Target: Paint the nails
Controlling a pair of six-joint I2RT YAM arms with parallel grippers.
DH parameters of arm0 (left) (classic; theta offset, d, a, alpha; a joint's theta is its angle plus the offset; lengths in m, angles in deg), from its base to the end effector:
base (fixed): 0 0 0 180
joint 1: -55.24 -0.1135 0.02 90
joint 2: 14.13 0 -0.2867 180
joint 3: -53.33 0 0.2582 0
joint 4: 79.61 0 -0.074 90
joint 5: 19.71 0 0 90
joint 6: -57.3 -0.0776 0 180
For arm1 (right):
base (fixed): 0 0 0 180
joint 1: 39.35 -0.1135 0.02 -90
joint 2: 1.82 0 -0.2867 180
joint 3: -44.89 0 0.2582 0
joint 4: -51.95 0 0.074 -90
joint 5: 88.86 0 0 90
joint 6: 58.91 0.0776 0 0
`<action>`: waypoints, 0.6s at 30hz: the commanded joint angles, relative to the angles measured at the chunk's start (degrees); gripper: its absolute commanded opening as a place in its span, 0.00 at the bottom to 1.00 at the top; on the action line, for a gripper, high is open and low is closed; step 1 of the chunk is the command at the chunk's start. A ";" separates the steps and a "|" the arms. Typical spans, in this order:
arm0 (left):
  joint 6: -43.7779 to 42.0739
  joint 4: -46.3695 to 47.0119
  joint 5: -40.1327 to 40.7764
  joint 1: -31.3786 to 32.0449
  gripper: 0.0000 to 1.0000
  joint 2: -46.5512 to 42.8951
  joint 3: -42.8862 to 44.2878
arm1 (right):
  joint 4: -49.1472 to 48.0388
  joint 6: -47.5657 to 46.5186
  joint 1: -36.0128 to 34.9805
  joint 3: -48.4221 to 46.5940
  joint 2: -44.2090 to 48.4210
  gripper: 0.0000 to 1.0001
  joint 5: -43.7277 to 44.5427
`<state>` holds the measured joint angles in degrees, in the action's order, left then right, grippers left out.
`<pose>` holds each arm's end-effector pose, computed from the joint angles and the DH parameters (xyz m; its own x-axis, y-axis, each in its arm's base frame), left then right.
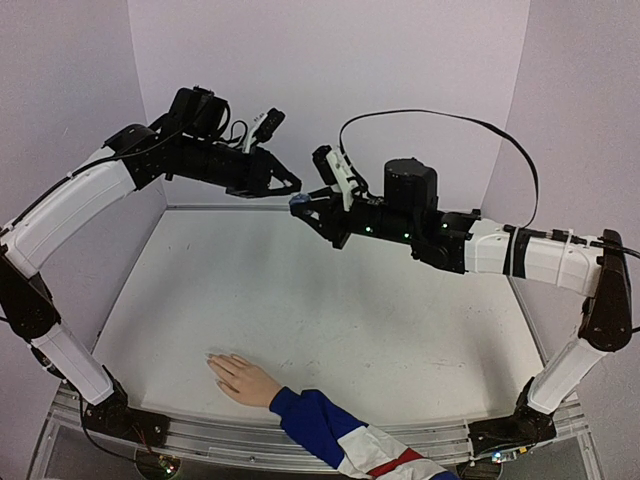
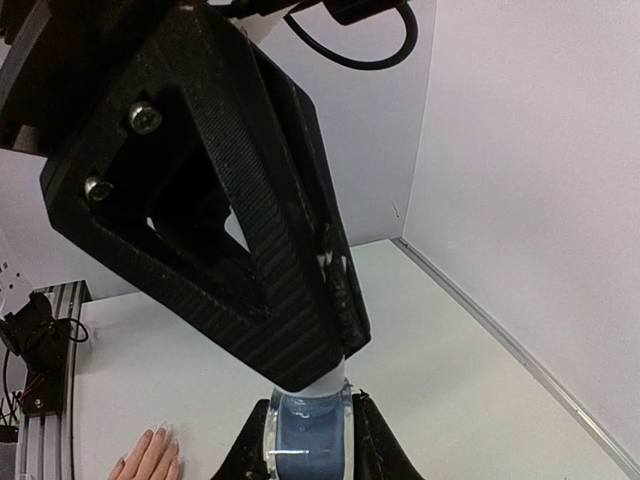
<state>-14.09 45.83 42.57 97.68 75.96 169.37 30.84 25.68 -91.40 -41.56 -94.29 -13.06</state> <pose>0.2545 -0.2816 0.4449 -0.6217 0.1857 -0.7609 0.7390 0.4611 -0.4912 0.2514 0.3533 0.4117 0.2452 0.1658 -0.9552 -0.8910 0.4269 -0.1546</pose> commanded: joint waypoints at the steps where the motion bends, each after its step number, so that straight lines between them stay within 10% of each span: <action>1: -0.30 0.09 2.13 -0.07 0.02 -0.90 3.64 | -3.61 -0.81 -0.15 -2.74 0.37 0.00 -1.29; 18: 0.90 0.23 4.99 -0.07 0.00 -2.18 4.18 | -3.69 -1.49 -0.13 -2.05 0.08 0.00 -1.07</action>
<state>-13.21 44.71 45.24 97.70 75.94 170.68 30.82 24.87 -91.36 -41.59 -94.66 -12.95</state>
